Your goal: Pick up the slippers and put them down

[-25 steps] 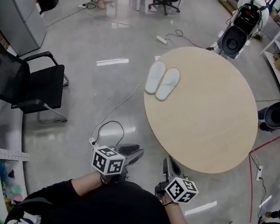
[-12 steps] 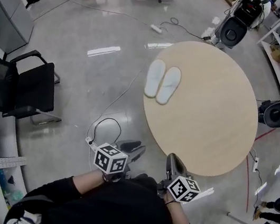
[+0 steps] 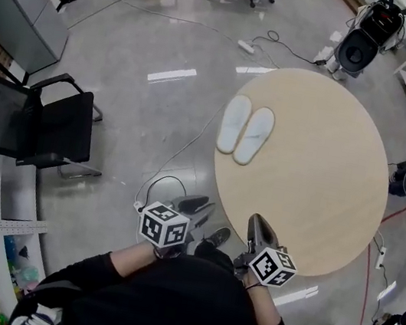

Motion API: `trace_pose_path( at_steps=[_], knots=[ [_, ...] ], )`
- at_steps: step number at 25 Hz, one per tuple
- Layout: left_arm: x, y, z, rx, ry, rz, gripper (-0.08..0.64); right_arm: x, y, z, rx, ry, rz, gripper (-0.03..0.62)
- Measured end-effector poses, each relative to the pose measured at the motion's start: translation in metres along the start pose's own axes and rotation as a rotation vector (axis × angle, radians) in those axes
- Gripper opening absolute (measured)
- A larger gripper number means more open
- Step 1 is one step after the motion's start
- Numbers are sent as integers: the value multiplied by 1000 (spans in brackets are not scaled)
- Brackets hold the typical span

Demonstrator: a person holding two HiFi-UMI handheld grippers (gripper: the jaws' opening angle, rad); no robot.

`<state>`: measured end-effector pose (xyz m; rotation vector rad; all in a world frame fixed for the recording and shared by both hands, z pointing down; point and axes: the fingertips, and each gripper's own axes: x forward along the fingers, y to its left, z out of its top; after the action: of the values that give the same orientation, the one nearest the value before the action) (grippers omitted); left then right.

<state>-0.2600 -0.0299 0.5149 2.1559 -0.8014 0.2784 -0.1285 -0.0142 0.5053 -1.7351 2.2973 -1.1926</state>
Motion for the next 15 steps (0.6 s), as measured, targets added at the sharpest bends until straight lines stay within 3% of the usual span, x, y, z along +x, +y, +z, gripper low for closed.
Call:
trace_pose_path(
  at_steps=[8, 15],
  knots=[
    [52, -18, 45, 57, -73, 57, 126, 33, -33, 60, -32, -15, 81, 16],
    [69, 17, 76, 40, -165, 177, 127, 65, -65, 74, -7, -6, 53, 17]
  ],
)
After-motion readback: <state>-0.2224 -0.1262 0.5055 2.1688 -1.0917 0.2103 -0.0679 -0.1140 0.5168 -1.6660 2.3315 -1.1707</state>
